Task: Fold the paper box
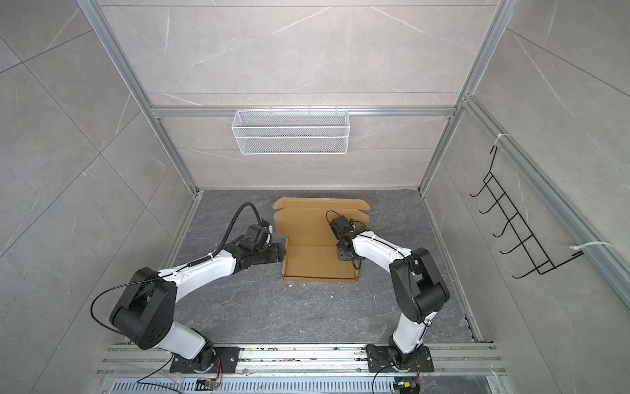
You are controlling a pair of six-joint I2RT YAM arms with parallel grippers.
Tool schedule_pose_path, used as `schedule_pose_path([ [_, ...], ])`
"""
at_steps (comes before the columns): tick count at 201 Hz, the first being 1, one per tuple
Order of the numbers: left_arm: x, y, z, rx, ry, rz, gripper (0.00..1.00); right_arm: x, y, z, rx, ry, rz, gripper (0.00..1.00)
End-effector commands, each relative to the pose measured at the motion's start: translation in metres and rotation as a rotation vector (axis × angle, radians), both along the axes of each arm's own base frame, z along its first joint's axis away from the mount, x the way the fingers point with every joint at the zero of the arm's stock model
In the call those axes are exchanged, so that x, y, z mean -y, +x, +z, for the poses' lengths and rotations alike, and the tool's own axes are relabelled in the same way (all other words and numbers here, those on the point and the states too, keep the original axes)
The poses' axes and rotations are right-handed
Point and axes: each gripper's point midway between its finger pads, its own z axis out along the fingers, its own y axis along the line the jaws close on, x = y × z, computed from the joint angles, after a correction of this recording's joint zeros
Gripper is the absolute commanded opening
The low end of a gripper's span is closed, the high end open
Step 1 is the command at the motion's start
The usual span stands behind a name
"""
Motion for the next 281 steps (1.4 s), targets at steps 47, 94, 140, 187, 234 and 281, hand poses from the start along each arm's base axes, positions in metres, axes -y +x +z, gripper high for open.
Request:
schedule_pose_path([
  [47, 0.026, 0.017, -0.002, 0.017, -0.043, -0.075, 0.59, 0.014, -0.006, -0.014, -0.016, -0.072, -0.017, 0.18],
  [94, 0.024, 0.015, -0.013, 0.001, -0.033, -0.078, 0.42, 0.014, -0.008, -0.022, -0.017, -0.078, -0.022, 0.07],
  [140, 0.013, 0.014, -0.003, 0.032, 0.019, -0.075, 0.42, -0.013, -0.003, -0.025, -0.02, 0.052, -0.036, 0.1],
  [187, -0.019, 0.007, 0.016, 0.082, 0.099, -0.036, 0.64, -0.03, 0.001, -0.016, -0.007, 0.207, -0.044, 0.37],
  [234, -0.047, -0.006, 0.047, 0.179, 0.105, 0.011, 0.76, -0.038, -0.013, 0.024, 0.044, 0.34, 0.108, 0.59],
  [281, -0.083, -0.003, 0.081, 0.275, 0.08, 0.124, 0.97, -0.002, -0.034, 0.091, 0.283, 0.282, 0.126, 0.69],
])
